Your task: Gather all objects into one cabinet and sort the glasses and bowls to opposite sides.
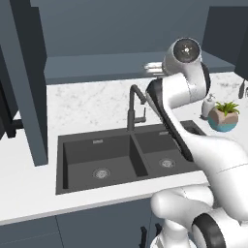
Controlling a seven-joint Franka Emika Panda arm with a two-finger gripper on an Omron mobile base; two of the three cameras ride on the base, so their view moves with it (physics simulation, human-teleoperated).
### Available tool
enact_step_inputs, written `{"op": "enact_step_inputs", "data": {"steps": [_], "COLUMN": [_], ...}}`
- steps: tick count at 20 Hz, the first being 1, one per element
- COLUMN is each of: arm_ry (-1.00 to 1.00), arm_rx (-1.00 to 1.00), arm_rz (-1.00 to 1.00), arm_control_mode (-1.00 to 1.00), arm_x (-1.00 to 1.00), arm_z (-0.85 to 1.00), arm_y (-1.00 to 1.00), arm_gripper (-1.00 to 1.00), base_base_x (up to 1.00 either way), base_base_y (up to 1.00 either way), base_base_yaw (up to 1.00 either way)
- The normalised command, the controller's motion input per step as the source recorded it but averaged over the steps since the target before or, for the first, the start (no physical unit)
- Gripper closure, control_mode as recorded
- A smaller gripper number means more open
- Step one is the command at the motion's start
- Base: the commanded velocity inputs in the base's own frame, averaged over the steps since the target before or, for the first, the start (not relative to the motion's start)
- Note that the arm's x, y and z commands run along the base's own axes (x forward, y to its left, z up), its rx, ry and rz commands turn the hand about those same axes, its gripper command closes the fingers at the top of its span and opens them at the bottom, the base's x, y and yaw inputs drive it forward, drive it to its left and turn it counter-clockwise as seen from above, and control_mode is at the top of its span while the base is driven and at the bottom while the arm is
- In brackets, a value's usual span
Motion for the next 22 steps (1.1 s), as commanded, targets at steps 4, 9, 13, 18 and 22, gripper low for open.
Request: {"op": "enact_step_inputs", "data": {"steps": [4,9,13,18,22], "arm_ry": [-0.09,-0.27,-0.39,-0.45,-0.25], "arm_rx": [-0.06,-0.15,-0.19,-0.18,-0.07], "arm_rz": [0.34,0.27,0.19,0.06,0.00], "arm_control_mode": [-1.00,-1.00,-1.00,-1.00,-1.00], "arm_x": [-1.00,-1.00,-1.00,-1.00,-0.66], "arm_z": [0.00,0.00,0.00,0.04,0.02], "arm_y": [0.00,0.00,0.02,0.17,0.21], "arm_gripper": [1.00,1.00,1.00,1.00,1.00], "base_base_x": [0.00,0.00,0.00,0.00,0.00], "base_base_y": [0.00,0.00,0.00,0.00,0.00], "base_base_yaw": [0.00,0.00,0.00,0.00,0.00]}}
